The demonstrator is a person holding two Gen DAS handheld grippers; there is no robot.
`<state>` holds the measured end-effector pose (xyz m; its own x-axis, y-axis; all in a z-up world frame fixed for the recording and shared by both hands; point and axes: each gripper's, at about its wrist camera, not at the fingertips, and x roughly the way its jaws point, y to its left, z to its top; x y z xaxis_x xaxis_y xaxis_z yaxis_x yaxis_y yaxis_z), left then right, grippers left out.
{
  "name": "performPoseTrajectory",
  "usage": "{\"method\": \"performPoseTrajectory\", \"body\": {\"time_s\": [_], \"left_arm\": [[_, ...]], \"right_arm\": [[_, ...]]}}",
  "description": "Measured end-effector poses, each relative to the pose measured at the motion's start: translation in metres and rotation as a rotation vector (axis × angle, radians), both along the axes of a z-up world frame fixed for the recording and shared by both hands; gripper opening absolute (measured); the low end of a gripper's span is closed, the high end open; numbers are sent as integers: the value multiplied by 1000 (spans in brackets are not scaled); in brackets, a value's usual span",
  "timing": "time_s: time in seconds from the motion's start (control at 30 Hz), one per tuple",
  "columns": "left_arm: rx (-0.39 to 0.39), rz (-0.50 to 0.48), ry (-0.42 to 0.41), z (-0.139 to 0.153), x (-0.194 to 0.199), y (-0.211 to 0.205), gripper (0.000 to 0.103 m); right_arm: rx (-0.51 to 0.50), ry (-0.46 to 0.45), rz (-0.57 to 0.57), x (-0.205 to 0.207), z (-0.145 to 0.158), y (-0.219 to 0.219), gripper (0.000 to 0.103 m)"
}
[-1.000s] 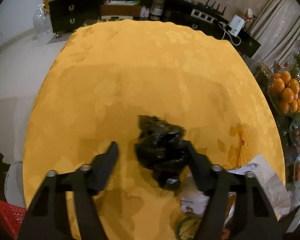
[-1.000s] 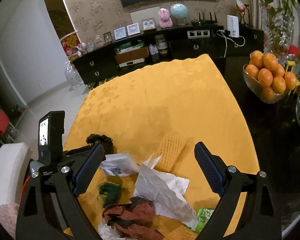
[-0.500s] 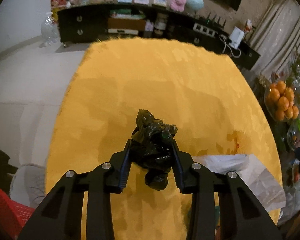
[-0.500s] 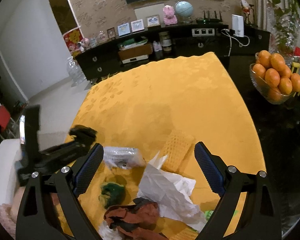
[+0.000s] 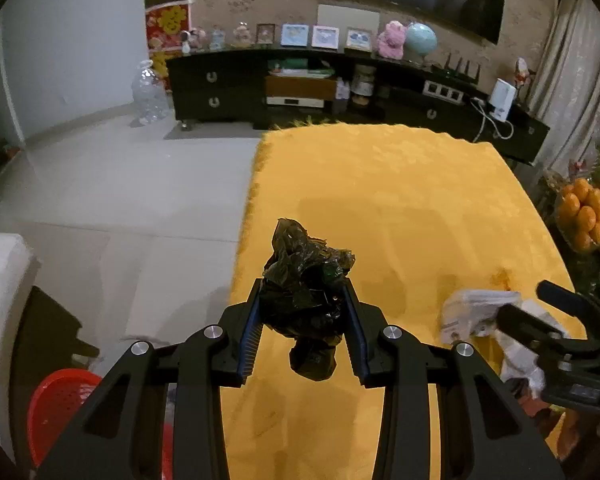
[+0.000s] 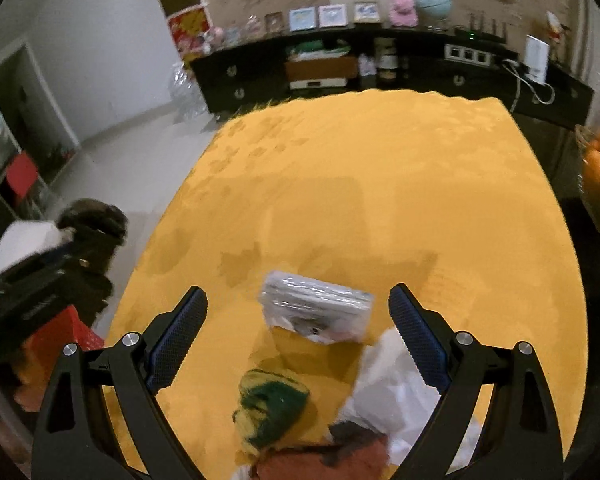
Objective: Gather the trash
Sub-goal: 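Grasp the white printed packet on the table with the right tool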
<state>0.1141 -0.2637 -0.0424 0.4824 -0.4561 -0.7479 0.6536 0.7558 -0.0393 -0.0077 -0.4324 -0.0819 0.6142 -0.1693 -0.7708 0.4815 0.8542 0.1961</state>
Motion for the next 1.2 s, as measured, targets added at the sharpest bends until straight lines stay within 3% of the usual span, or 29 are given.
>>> {"method": "performPoseTrajectory", "body": {"time_s": [0.3,0.57,0.9,1.07,1.2], "left_arm": [[-4,36,-11,5,11,24,35],[-9,53,6,4,17,33,35],[-11,41,8,3,16,31,35],[-9,46,13,2,14,31,35],[-10,46,12,2,14,31,35]], "right_arm": [[-87,100,-28,29,-23,5,89],[-106,75,-55,23,-14,-4,89],[67,148,21,33,-35,-32,89],[57,171,107,34,-31,-17,81],[35,224,174,35,-35,-5,62]]}}
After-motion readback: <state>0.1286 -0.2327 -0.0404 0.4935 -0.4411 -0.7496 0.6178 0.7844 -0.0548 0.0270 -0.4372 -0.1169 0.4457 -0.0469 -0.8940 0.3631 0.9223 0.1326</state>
